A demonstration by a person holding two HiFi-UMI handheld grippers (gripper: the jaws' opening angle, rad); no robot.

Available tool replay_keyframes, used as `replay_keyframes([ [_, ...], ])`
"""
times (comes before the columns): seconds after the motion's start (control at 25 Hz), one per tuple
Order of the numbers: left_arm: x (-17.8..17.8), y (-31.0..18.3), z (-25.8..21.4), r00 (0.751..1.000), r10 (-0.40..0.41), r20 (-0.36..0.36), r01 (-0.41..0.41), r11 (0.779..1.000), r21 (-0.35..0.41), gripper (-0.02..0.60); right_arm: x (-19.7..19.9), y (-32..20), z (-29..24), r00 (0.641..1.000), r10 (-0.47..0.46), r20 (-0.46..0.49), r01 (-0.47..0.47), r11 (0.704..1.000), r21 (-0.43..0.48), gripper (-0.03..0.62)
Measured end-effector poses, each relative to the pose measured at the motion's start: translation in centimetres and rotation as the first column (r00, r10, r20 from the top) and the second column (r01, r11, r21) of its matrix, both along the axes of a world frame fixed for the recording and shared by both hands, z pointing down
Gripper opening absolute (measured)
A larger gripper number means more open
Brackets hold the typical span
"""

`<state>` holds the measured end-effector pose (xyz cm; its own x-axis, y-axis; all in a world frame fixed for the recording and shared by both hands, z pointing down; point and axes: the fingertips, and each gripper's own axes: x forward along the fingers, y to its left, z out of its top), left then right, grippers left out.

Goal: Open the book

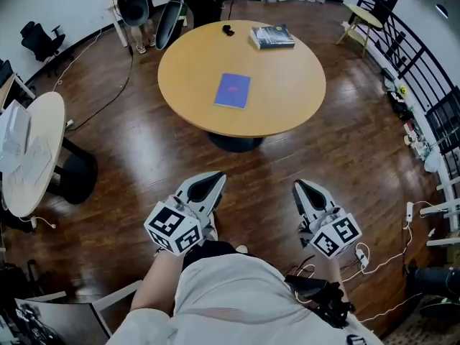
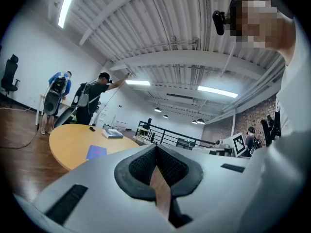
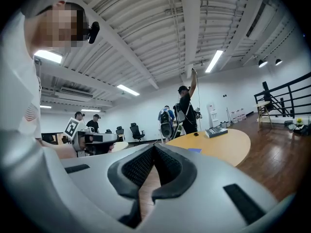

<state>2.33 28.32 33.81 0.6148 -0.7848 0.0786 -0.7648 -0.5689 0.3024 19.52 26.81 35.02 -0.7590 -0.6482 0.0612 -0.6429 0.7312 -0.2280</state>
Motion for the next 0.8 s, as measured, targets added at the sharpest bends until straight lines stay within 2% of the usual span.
replay_keyframes([
  [0.12, -1.7, -2.5, 0.1, 1.0, 0.005, -0.004, -0.005, 1.0, 0.004, 0.009, -1.7, -2.4, -0.1, 1.0, 0.006, -0.012, -0.006, 1.0, -0.002, 0.0],
  [0.4, -6.6, -9.3, 0.2, 0.999, -0.006, 0.037, 0.005, 1.0, 0.021, 0.009, -6.6, -9.0, -0.6, 0.999, -0.009, -0.048, 0.009, 1.0, 0.001, 0.0],
  [0.8, -14.8, -16.5, 1.8, 0.999, 0.052, -0.001, -0.052, 0.999, -0.009, 0.009, -15.6, -15.5, -0.3, 0.995, 0.013, -0.094, -0.014, 1.0, -0.013, 0.0],
])
